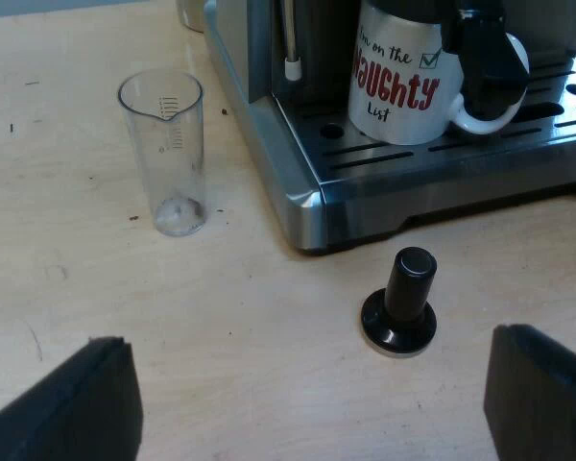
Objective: Remove mug from coffee machine
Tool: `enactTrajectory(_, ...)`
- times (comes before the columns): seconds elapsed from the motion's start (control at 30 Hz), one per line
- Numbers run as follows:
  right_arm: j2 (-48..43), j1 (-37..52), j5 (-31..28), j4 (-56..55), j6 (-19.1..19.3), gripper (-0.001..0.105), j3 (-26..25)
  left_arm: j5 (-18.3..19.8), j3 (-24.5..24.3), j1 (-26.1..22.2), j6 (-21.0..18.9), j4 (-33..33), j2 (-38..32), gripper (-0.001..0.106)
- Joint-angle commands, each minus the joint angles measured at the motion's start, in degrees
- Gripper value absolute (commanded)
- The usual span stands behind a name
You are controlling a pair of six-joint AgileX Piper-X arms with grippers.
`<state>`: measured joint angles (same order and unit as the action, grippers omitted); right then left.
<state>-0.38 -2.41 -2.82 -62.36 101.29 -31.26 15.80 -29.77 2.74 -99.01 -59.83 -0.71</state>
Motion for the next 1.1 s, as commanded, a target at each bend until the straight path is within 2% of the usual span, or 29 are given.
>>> enactTrajectory(0.03,-2.65,0.21,-0.02,0.87,0.45,0.063,-0.24,0.31,-0.28,0.03,0.05,0.37,-2.22,0.087)
enactTrajectory(0.5,-2.65,0.21,0.08,1.20,0.45,0.063,-0.24,0.97,-0.28,0.03,-0.11,0.37,-2.22,0.087)
enactTrajectory(0.6,-2.50,0.21,0.08,4.64,0.45,0.063,-0.50,2.93,-0.28,0.18,-0.11,1.12,-2.22,0.087)
enactTrajectory(0.73,-1.38,0.21,0.78,8.68,0.55,0.063,-2.18,2.95,-1.29,1.35,-1.70,1.09,-0.88,0.087)
enactTrajectory(0.87,1.80,0.21,5.20,8.70,2.23,0.063,-4.58,2.95,-3.23,2.91,-2.36,1.57,1.82,0.087)
enactTrajectory(1.1,11.23,0.09,14.41,8.69,7.08,0.063,-10.53,4.33,-5.53,7.18,-2.36,7.65,8.72,0.087)
